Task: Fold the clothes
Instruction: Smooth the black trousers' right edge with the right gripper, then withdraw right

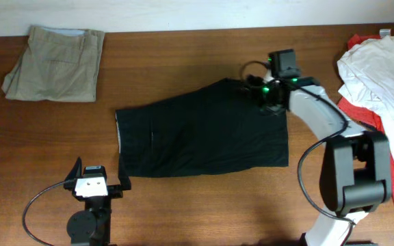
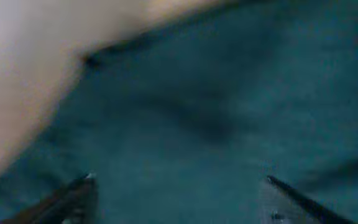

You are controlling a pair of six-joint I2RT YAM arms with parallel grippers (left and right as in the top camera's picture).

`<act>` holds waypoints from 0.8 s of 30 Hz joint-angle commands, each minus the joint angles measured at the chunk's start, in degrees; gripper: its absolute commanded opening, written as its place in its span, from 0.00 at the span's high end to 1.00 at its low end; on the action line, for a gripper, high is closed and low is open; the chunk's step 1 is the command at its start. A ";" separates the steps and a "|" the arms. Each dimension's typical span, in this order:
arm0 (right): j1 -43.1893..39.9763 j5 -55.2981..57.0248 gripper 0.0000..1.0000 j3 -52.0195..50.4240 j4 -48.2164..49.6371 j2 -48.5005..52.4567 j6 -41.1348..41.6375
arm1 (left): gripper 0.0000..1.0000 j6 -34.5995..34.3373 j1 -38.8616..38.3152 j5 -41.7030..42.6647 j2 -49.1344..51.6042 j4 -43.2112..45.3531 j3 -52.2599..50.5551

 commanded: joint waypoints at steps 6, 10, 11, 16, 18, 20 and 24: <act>-2.69 14.75 0.58 -5.77 -7.54 -0.74 -4.72 | 0.01 0.90 0.28 0.59 -0.28 -0.09 -0.26; -2.95 18.47 0.58 -10.88 -6.95 -0.70 -4.70 | 0.01 0.90 0.28 0.20 -0.31 -0.04 -0.26; -3.32 18.45 0.59 -12.00 -6.62 -0.70 -4.24 | 0.01 0.87 0.28 0.24 -0.31 -0.04 -0.26; -6.01 18.38 0.69 -13.49 -9.16 -0.87 -1.11 | 0.01 0.87 0.28 0.61 -0.31 -0.04 -0.26; -6.19 18.38 0.71 -13.49 -10.27 -1.07 1.25 | 0.01 0.87 0.28 0.59 -0.31 -0.04 -0.26; -5.40 18.38 0.72 -13.49 -10.64 -1.25 1.55 | 0.01 0.87 0.28 0.61 -0.28 -0.04 -0.26; -4.11 18.36 0.61 -13.46 -10.67 -1.49 2.23 | 0.01 0.87 0.28 0.59 -0.31 0.13 -0.26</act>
